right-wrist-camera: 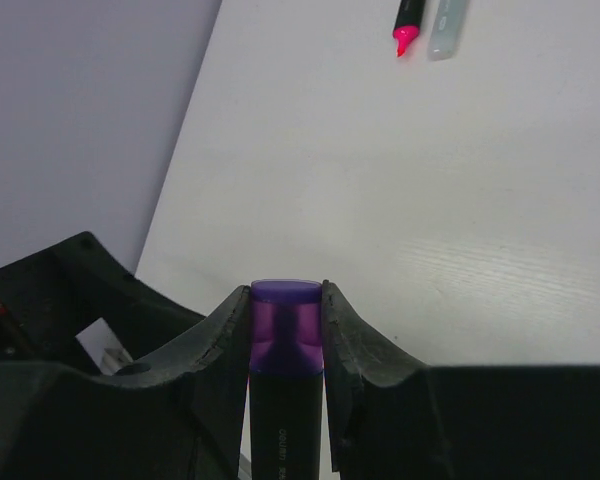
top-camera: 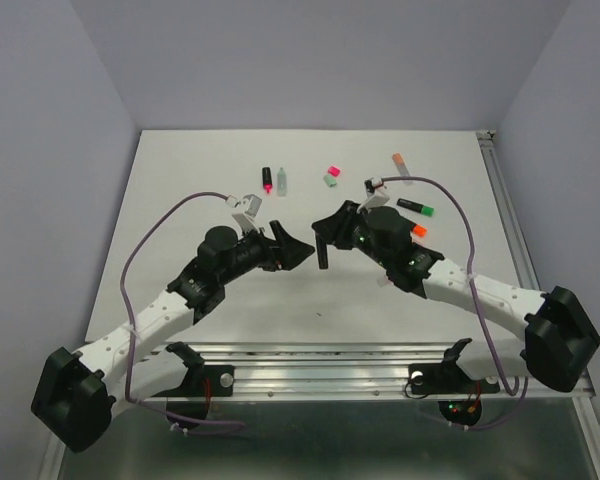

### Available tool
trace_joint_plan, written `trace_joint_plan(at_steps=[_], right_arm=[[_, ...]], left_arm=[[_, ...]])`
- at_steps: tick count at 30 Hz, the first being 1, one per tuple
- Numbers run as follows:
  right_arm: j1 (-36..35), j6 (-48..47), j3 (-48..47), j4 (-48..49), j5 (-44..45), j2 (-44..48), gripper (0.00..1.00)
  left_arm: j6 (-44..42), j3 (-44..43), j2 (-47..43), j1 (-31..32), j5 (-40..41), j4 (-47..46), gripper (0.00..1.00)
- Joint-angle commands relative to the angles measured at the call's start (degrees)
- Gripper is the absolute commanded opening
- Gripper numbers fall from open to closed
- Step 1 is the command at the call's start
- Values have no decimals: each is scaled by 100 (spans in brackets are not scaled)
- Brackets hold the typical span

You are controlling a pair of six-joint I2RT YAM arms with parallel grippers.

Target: Open the pen caps

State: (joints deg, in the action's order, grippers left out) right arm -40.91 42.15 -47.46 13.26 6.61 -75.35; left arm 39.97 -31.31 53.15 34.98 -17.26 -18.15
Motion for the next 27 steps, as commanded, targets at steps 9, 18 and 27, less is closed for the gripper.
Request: trace_joint_plan(at_steps=[9,18,27], right_arm=[[-1384,758,-104,363,2317,118,9],[-1859,1480,-448,-95,3794,-190,9],[-1912,1770,-633,-324,3576,-296,10]], left_arm=[[46,-420,548,571,442,-602,99],[-270,-543,759,756,820,-523,92],[-393,-631,873,791,978,-479,71]])
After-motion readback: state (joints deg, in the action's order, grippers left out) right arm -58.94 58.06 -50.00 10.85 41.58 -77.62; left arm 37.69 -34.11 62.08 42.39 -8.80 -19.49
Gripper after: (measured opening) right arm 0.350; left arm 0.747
